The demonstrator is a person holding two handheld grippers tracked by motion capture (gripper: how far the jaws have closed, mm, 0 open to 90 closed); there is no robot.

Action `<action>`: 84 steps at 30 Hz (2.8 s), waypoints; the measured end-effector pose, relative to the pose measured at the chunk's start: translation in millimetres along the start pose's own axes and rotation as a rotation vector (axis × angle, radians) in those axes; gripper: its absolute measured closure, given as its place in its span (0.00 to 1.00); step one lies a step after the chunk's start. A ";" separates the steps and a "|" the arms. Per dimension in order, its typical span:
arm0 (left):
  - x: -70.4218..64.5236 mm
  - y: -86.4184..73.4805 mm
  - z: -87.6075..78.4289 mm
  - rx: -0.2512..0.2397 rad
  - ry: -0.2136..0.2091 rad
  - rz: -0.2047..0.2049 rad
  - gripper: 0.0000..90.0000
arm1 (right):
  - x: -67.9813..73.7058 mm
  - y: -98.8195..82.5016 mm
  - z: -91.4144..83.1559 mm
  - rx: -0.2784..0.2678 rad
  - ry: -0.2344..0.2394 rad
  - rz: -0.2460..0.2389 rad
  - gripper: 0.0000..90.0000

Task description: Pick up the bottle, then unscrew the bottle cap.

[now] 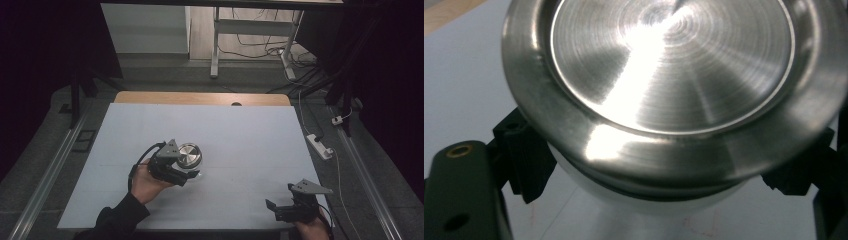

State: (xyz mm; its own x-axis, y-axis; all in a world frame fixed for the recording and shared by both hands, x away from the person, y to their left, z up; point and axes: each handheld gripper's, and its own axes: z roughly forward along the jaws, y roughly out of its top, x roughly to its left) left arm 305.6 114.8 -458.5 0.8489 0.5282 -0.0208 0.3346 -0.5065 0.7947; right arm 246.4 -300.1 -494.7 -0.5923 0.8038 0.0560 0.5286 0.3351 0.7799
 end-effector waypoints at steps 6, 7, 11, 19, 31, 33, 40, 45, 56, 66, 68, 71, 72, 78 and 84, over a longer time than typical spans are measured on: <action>-12.6 5.0 5.6 0.008 -0.039 0.029 0.18 | 0.5 -0.2 -0.5 0.001 -0.002 -0.004 0.00; -14.3 5.7 6.5 0.006 -0.045 0.031 0.18 | 0.6 -0.2 -0.5 0.002 -0.001 -0.005 0.00; -17.8 6.9 8.6 0.008 -0.063 0.041 0.18 | 0.8 -0.1 -0.2 0.005 -0.002 -0.008 0.00; -18.3 6.4 10.6 0.012 -0.064 0.045 0.18 | 0.8 -0.2 -1.1 -0.001 -0.001 -0.007 0.00; -16.8 3.8 10.9 0.005 -0.062 0.032 0.18 | 8.2 6.2 -1.1 -0.026 0.047 -0.034 0.00; -16.2 3.3 10.7 0.003 -0.062 0.030 0.18 | 10.9 9.1 -0.8 -0.036 0.060 -0.042 0.00; -15.5 2.8 10.8 0.002 -0.063 0.030 0.18 | 21.4 18.9 -0.4 -0.065 0.094 -0.072 0.00; -15.3 2.4 11.4 0.003 -0.062 0.029 0.18 | 30.4 28.2 1.2 -0.082 0.119 -0.111 0.00; -15.4 1.9 11.9 -0.003 -0.065 0.026 0.18 | 49.0 62.1 8.8 -0.113 0.212 -0.174 0.00; -16.6 1.9 13.3 0.003 -0.070 0.035 0.18 | 68.5 92.3 26.1 -0.094 0.271 -0.192 0.00; -17.2 1.9 13.9 0.001 -0.072 0.032 0.18 | 71.9 96.6 30.1 -0.089 0.269 -0.193 0.00; -17.5 1.7 14.6 0.004 -0.074 0.032 0.18 | 77.6 103.1 34.4 -0.086 0.269 -0.209 0.00; -17.8 1.6 15.0 0.003 -0.073 0.031 0.18 | 79.8 105.5 35.6 -0.087 0.272 -0.214 0.00; -18.8 1.7 16.1 0.005 -0.078 0.030 0.18 | 92.6 121.2 42.2 -0.094 0.286 -0.234 0.00; -20.4 2.2 17.9 0.014 -0.081 0.035 0.18 | 107.2 135.0 51.1 -0.101 0.302 -0.265 0.00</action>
State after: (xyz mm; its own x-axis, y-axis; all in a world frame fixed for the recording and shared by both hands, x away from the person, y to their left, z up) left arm 296.4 90.7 -467.2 0.8900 0.4539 -0.0426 0.3096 -0.5332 0.7873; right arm 285.4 -143.6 -415.3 -0.8596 0.5107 0.0137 0.2805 0.4495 0.8481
